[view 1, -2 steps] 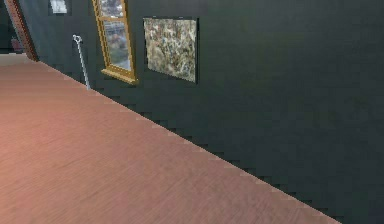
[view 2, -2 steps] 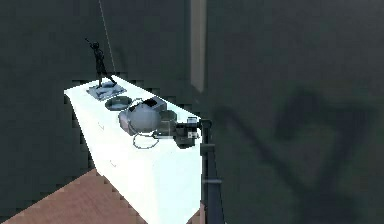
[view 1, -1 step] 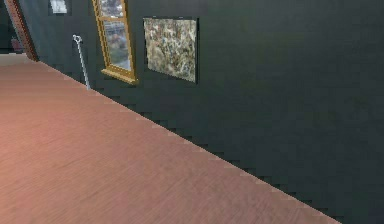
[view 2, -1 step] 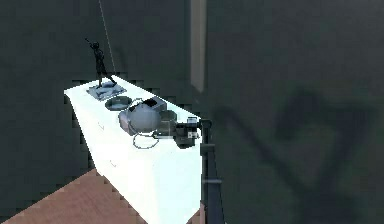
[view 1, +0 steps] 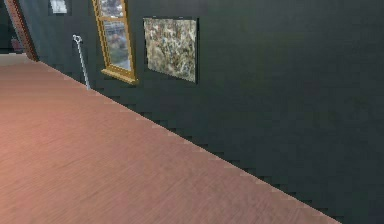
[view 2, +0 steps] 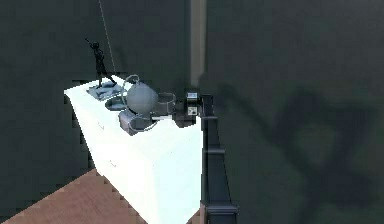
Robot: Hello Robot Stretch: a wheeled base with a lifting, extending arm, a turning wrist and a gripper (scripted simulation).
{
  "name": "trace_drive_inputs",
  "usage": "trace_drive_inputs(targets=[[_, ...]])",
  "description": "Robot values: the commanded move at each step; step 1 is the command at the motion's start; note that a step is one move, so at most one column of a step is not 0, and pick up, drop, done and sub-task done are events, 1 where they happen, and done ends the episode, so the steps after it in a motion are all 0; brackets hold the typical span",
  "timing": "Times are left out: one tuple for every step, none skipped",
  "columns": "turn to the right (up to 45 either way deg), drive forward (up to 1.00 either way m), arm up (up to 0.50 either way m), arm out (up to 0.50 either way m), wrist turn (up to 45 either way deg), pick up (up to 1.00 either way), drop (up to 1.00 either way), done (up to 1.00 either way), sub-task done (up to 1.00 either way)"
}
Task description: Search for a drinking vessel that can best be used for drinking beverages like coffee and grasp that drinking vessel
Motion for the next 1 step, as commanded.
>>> trace_drive_inputs(targets=[[0.0,0.00,0.00,0.00,0.0,0.00,0.00,1.00,0.00]])
